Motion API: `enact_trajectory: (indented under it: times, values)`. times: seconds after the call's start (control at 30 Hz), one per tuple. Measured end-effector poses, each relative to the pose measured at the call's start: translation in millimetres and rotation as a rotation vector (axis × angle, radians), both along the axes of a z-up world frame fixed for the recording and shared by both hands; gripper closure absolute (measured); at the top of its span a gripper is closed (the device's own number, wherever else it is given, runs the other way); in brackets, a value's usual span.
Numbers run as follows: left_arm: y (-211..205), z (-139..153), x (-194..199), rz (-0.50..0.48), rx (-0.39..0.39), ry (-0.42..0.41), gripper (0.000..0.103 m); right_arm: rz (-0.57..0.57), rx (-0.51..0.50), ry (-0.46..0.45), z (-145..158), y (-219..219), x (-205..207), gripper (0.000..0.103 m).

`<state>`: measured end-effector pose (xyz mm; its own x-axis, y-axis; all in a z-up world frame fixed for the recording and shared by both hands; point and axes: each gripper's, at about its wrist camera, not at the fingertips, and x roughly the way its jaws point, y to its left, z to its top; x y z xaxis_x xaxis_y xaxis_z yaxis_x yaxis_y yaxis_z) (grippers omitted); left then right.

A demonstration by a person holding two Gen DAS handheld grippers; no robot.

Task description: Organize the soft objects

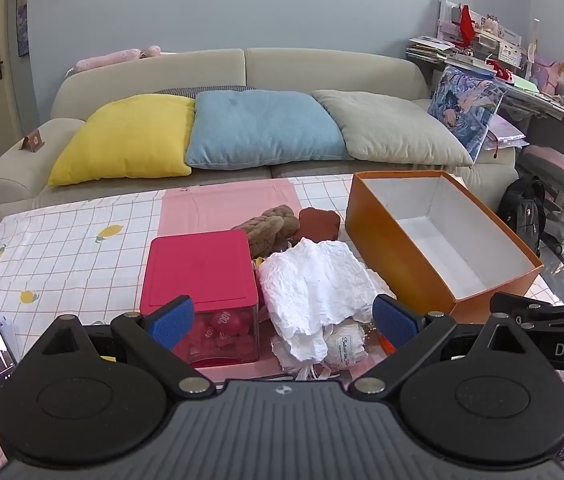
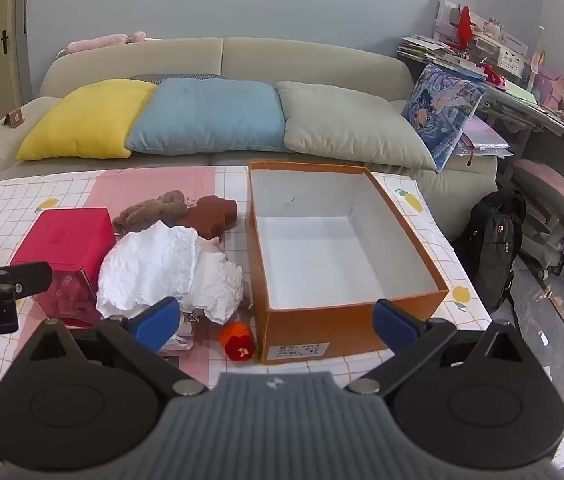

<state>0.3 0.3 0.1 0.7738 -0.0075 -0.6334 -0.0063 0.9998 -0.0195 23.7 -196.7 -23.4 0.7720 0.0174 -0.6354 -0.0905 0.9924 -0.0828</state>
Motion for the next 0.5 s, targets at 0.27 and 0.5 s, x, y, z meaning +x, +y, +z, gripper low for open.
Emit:
enact_trajectory:
  times: [0.27,0.5]
  values:
    - [1.4,-0.3,0.6,-0.008,0.000,-0.005,0.000,-0.009,0.000,0.005,0.0,0.1,-0.5,0.003]
    - [-1.2,-0.7,1.2,0.000,0.004,-0.002,0.000,-0.005,-0.003,0.003,0.2,1.6,-1.1,0.003]
